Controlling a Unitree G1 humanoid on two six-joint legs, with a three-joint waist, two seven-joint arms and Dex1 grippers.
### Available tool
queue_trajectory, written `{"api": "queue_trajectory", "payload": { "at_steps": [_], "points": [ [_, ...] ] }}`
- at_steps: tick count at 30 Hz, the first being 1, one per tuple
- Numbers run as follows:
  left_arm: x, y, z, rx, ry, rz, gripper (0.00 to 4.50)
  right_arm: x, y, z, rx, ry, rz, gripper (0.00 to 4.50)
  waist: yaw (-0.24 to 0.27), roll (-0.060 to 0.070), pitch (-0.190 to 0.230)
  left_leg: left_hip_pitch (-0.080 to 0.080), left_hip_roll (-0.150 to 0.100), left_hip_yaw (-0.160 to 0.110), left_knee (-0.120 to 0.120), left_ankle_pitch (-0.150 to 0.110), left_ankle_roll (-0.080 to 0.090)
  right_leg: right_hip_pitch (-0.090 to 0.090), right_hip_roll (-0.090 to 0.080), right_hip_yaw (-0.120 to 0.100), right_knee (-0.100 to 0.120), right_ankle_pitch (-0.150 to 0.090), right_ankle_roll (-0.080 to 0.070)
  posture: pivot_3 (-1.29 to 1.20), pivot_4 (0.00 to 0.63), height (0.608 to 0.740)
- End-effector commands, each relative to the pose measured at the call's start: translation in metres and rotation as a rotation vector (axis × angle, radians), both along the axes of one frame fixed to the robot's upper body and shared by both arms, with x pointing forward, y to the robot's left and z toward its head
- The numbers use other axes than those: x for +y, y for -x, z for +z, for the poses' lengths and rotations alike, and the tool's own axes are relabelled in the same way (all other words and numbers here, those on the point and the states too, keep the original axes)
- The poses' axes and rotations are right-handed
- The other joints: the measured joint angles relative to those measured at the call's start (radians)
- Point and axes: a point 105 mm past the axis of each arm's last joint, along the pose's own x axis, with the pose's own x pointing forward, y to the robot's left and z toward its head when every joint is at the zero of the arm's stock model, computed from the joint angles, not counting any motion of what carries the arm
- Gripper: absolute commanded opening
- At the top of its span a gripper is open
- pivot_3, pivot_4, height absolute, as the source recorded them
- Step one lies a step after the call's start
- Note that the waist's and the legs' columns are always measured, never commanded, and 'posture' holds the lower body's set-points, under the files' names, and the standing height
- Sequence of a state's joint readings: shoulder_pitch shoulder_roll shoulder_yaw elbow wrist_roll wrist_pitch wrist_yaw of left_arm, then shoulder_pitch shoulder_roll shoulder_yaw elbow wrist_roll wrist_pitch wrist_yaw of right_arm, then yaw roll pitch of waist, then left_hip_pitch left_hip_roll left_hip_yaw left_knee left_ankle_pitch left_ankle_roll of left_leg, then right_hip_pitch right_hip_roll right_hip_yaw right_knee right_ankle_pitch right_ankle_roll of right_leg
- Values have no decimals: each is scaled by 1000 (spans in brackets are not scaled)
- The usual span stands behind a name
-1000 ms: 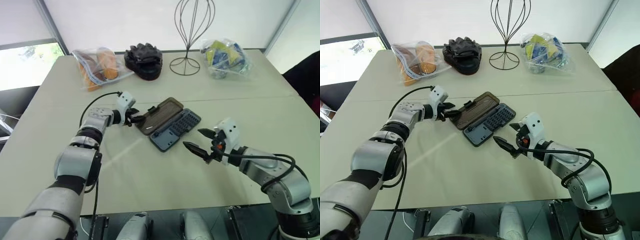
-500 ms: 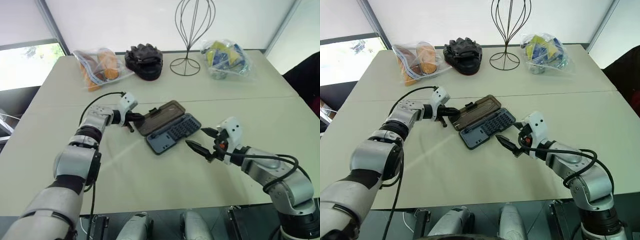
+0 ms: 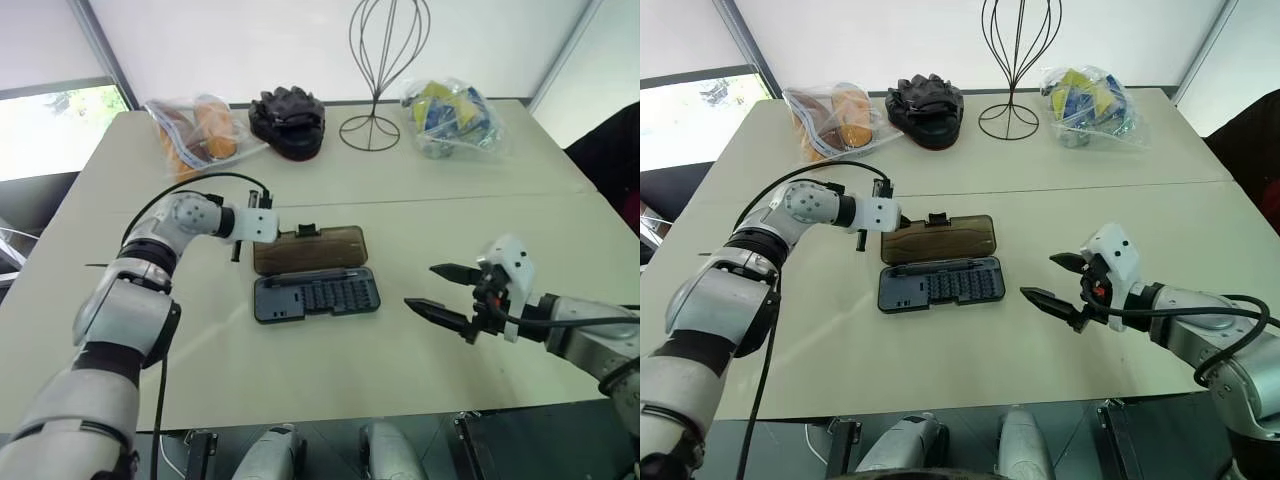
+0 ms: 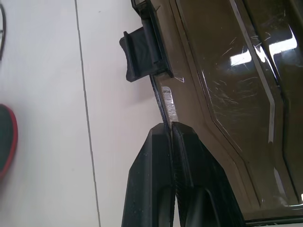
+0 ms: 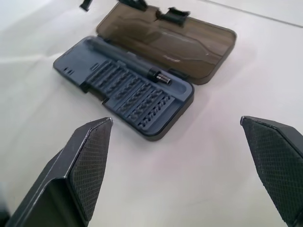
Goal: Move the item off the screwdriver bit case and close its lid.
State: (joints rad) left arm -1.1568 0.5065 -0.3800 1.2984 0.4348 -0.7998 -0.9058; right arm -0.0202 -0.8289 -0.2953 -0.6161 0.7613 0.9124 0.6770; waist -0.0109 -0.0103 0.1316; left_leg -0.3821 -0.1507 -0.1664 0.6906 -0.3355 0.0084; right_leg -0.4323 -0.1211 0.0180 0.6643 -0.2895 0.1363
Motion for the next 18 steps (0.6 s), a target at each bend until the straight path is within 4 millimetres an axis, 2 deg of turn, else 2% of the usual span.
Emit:
{"api": "queue_trajectory", "payload": {
  "at_steps": [1, 7, 15, 18],
  "points": [
    [-7, 7, -8, -14, -56, -78, 29, 0, 2, 9, -40, 12, 7, 4500, 1, 0, 0, 0, 0, 0, 0, 0, 0, 0, 0, 0, 0, 0, 0, 0, 150, 740],
    [-18, 11, -11, 13, -31, -121, 29, 3, 0, 7, -42, 6, 4, 4500, 5, 0, 0, -1, 0, 0, 3, 0, 1, 0, 0, 0, 0, 0, 0, 0, 150, 740],
    [-12, 9, -13, 89, 4, -52, 29, 4, -4, 3, -44, 9, -6, 4500, 3, 0, 0, -3, 0, -1, 5, -1, 1, 0, 0, -1, 1, 0, 0, 0, 150, 740],
    [-9, 8, -12, 103, 14, -29, 965, 4, -6, 2, -46, 7, -11, 4500, 1, 0, 0, -3, 0, -1, 5, -1, 1, 0, 0, -1, 1, 0, 0, 0, 150, 740]
  ]
}}
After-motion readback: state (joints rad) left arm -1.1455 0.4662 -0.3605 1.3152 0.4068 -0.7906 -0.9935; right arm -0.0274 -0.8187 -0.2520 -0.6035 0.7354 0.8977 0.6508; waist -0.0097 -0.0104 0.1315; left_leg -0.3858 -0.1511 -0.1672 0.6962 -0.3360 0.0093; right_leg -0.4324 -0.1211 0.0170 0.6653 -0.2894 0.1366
